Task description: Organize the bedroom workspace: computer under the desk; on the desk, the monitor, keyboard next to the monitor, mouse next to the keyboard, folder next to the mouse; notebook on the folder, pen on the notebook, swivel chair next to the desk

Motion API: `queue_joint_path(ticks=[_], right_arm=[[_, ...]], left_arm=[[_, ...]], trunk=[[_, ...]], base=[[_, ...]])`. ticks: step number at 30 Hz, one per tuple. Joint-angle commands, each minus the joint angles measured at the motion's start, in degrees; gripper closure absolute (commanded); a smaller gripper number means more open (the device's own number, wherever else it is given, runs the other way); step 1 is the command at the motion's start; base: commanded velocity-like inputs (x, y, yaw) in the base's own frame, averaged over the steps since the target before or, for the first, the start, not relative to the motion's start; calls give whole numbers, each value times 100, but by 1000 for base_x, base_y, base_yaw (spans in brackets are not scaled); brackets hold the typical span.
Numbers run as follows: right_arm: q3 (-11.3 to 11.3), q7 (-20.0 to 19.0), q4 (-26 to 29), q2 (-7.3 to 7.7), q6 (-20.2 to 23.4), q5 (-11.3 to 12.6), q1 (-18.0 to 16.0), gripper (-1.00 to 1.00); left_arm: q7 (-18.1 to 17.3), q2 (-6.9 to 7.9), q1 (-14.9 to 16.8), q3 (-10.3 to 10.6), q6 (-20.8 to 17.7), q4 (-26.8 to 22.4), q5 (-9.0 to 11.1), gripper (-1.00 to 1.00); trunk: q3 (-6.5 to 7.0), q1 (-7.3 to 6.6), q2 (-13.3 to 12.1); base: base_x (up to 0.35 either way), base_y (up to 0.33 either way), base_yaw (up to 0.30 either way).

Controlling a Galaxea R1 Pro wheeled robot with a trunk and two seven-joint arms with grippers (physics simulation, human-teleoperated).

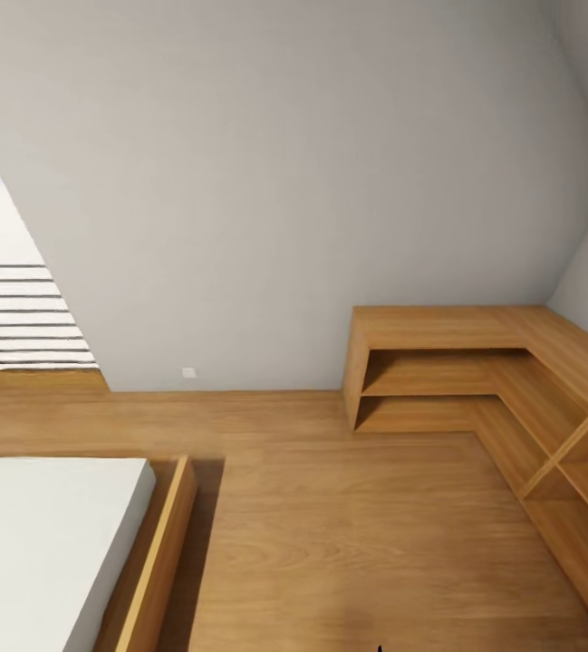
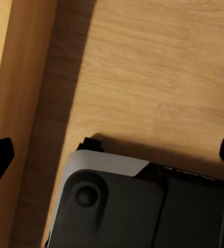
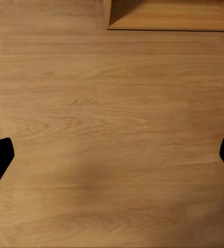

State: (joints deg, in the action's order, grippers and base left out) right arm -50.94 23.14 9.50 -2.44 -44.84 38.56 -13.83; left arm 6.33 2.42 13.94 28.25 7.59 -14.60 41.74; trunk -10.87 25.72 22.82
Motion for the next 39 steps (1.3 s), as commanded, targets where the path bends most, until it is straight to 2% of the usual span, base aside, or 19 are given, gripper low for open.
queue_joint_path(ticks=[1, 18, 39], right_arm=[[-48, 50, 0, -1, -7, 11, -5, -100], [-48, 50, -8, 6, -7, 11, -5, -100], [-53, 42, -9, 7, -7, 11, -5, -100]], left_arm=[[35, 4, 3, 49, 15, -8, 36, -100], [35, 4, 3, 49, 15, -8, 36, -100], [35, 13, 3, 41, 15, -8, 43, -100]], trunk=[[-6, 6, 10], [132, 6, 10], [279, 6, 10]], base=[[330, 0, 0], [329, 0, -11], [326, 0, -202]])
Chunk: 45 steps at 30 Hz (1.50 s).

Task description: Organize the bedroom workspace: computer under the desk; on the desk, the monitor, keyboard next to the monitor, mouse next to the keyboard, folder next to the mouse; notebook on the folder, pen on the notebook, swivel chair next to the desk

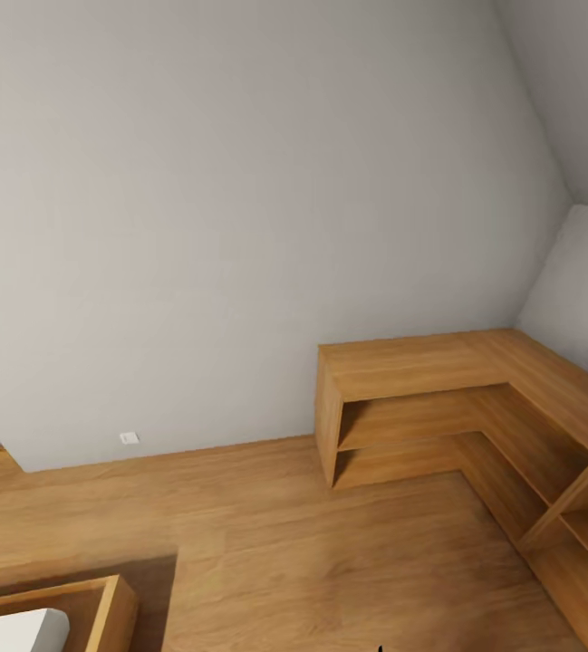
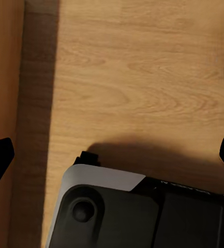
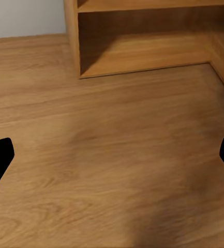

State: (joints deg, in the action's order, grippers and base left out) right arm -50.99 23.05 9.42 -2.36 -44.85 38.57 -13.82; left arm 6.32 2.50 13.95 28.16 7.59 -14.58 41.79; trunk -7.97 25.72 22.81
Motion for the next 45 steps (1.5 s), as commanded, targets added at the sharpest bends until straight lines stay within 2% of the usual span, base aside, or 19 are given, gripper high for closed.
queue_joint_path(ticks=[1, 17, 45], right_arm=[[-49, 50, -1, -1, -6, 10, -7, -100], [-49, 50, -1, -1, -6, 9, -7, -100], [-48, 49, -1, 7, -6, 5, -7, -100]], left_arm=[[36, 5, 2, 49, 15, -9, 39, -100], [36, 5, 2, 48, 13, -9, 46, -100], [36, 5, 2, 44, 12, -9, 48, -100]], trunk=[[-5, 6, 10], [91, 6, 10], [250, 6, 10]], base=[[276, 0, -223], [82, 0, -231], [298, 0, -239]])
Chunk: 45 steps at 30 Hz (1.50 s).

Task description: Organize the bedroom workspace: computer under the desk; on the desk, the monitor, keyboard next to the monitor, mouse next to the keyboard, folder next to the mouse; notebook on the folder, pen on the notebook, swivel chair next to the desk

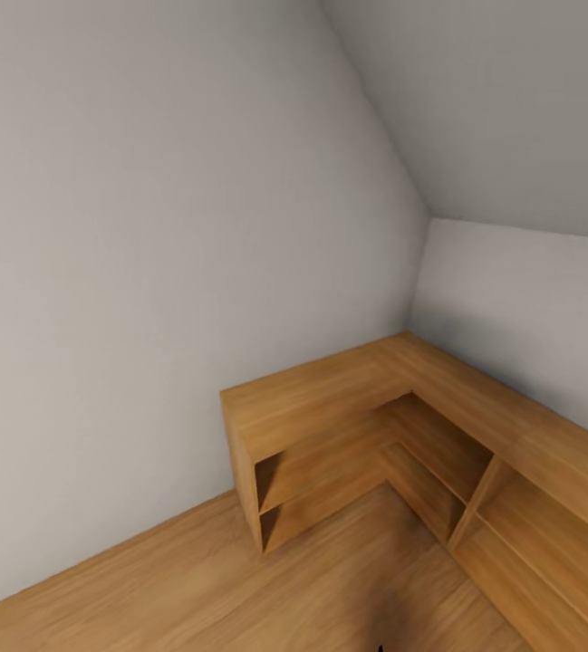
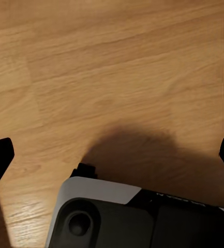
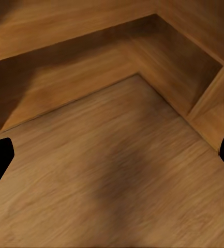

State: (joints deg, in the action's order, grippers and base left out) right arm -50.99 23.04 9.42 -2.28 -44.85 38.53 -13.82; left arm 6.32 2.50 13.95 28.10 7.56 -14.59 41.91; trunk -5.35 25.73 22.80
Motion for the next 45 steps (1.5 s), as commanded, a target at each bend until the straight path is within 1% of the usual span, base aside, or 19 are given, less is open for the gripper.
queue_joint_path(ticks=[1, 22, 37, 45], right_arm=[[-47, 50, -1, -1, -6, 11, -7, -100], [-52, 49, -1, -25, -2, 14, -7, -100], [-52, 51, 7, -27, -4, 16, -7, -100], [-52, 51, 14, -27, -2, 22, -7, -100]], left_arm=[[36, 5, 2, 50, 14, -9, 35, -100], [28, 5, 2, 55, 17, -9, 29, -100], [27, 3, 2, 55, 18, -9, 26, -100], [27, -3, 2, 59, 18, -9, 22, -100]], trunk=[[-8, 5, 12], [69, 5, 12], [80, 5, 12], [81, 5, 12]], base=[[120, 0, -258], [26, 4, -265], [186, 103, -65], [40, 16, -212]])
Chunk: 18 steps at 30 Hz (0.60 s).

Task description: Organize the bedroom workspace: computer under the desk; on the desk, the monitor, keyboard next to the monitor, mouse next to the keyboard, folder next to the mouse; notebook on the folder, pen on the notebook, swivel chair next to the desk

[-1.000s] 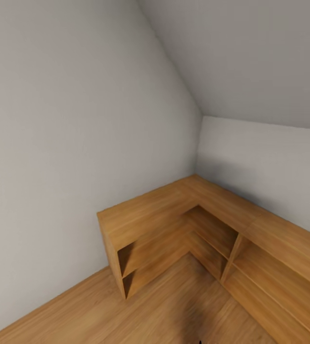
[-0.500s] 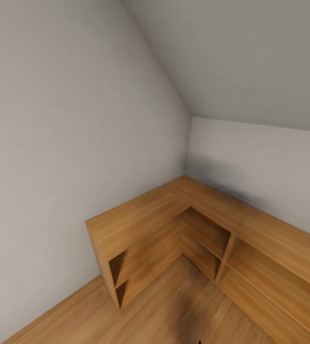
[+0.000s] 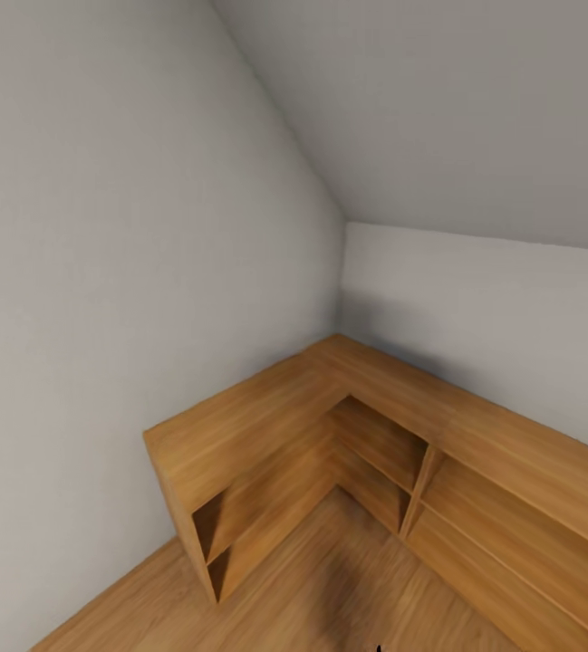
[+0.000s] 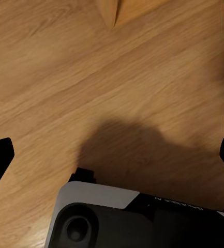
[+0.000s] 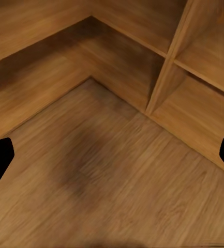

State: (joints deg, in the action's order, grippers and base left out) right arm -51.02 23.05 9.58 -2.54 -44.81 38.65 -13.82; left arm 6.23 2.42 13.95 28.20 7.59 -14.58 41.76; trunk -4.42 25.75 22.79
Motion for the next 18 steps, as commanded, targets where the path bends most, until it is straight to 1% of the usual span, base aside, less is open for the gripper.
queue_joint_path(ticks=[1, 18], right_arm=[[-48, 50, -1, -1, -7, 10, -7, -100], [-39, 50, 14, 12, -6, 7, -7, -100]], left_arm=[[36, 5, 2, 50, 15, -10, 38, -100], [-3, -10, 2, 56, 10, -3, 36, -100]], trunk=[[-13, 4, 12], [-13, 4, 12]], base=[[13, 5, -263], [3, 1, -283]])
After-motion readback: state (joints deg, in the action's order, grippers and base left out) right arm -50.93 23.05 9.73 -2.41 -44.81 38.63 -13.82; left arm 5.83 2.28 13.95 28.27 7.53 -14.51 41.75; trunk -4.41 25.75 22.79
